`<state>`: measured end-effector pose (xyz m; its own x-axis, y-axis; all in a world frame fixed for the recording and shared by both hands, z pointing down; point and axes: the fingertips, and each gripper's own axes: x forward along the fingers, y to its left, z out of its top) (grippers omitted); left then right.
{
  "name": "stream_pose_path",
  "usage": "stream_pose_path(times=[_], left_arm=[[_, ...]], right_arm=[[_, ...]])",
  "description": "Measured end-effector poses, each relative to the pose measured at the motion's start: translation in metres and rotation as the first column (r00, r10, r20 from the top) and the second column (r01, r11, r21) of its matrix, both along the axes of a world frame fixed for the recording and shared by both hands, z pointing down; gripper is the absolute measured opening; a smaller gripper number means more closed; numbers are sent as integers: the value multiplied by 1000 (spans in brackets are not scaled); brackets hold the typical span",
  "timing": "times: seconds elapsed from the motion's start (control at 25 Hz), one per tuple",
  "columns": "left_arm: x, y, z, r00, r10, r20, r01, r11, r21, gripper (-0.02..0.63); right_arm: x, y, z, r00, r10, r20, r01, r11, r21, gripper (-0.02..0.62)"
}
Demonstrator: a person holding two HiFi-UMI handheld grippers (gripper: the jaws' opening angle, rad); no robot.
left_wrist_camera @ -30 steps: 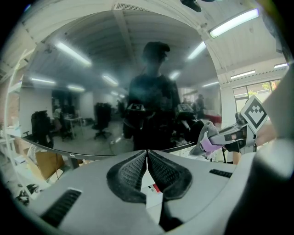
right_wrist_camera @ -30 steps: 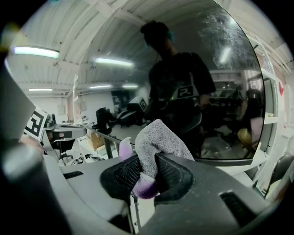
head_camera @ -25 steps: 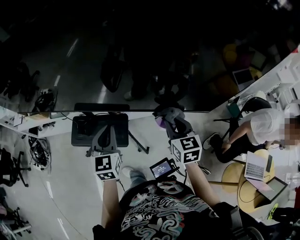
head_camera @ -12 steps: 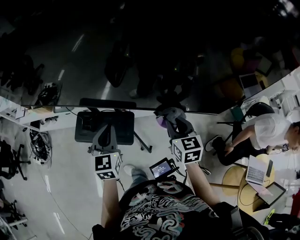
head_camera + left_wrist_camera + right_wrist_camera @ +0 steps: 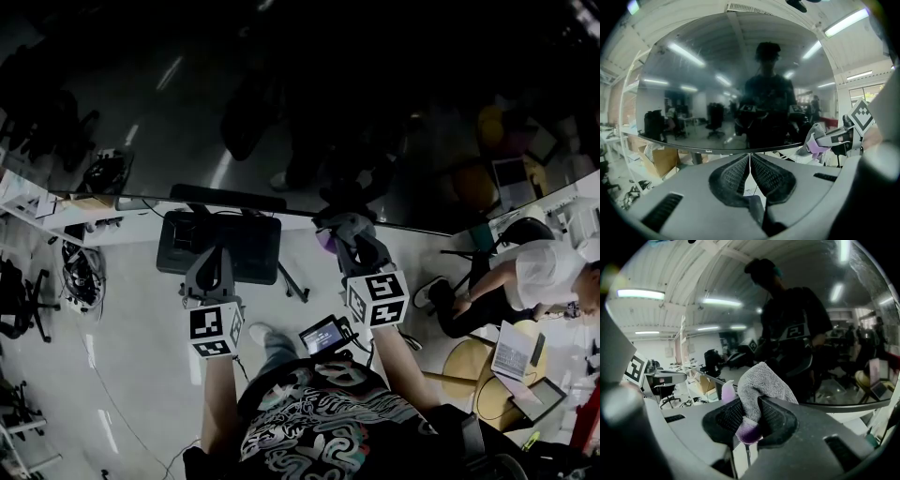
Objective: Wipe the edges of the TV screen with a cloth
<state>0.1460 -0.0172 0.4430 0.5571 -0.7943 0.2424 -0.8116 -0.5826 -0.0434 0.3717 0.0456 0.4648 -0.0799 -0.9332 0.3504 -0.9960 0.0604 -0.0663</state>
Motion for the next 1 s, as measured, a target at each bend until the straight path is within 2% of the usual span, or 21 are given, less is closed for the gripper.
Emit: stream_pose_path(times=[1.0], left_arm=[[-63,-46,10,996,-87,-2,87,996,-19,21]], right_arm=[[-80,-51,1,995,-101,18,101,995,2,95]])
